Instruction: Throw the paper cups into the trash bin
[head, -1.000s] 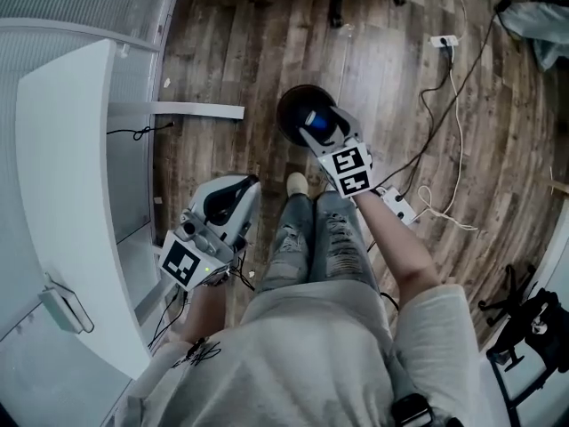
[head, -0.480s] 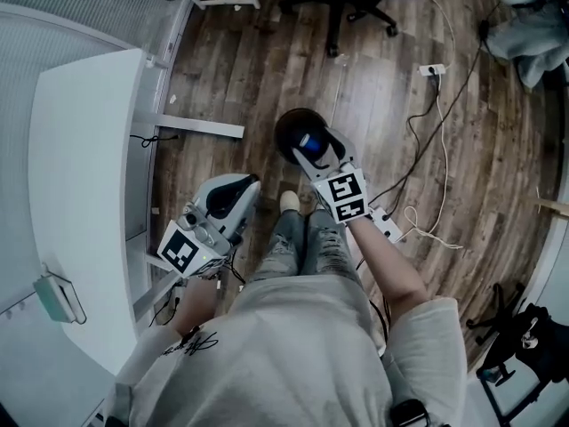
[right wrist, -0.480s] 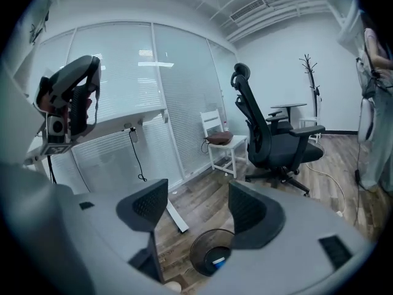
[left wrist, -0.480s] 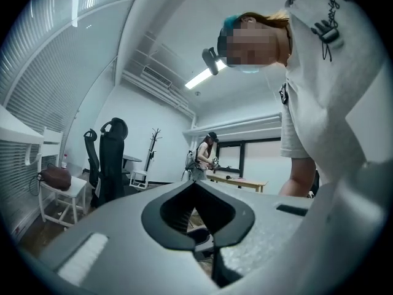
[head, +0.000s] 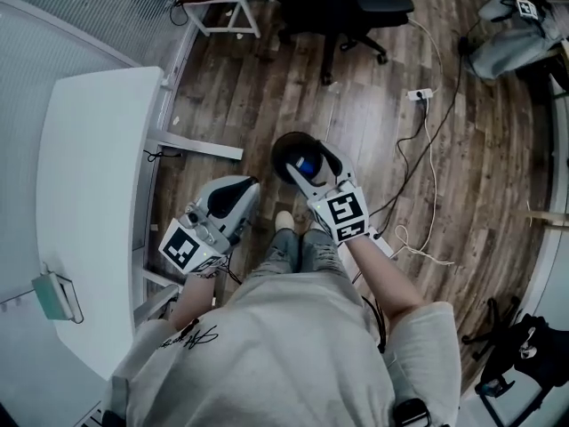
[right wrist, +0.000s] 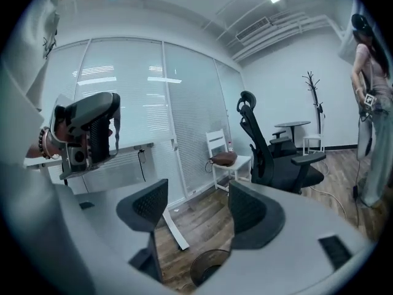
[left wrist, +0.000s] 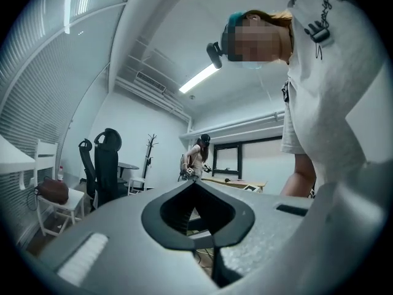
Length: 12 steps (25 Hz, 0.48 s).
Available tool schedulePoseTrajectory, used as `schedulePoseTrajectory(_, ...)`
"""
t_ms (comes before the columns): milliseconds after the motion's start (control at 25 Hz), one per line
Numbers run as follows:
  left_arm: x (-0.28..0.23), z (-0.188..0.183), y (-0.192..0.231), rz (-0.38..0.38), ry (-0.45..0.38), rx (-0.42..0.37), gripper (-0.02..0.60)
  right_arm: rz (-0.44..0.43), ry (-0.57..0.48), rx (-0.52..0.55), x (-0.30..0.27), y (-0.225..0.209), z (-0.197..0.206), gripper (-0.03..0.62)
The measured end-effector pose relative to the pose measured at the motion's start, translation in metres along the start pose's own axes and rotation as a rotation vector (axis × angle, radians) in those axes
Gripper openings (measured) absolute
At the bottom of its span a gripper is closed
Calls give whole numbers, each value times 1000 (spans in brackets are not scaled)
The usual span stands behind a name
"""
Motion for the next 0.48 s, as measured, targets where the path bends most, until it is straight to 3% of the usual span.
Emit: schedulePoseTrajectory(480, -11, -32, -4, 30, -30, -71, 3, -5, -114, 54, 38, 5, -61, 288)
Point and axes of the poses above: the fingertips, and each gripper's own axes: x backward along the fingers, y to its left, z out of its underside, the point moved 8 cm from there along x, backward along the fingers, and after that the axes turned 4 degrees about z, right-handed, at the moved point
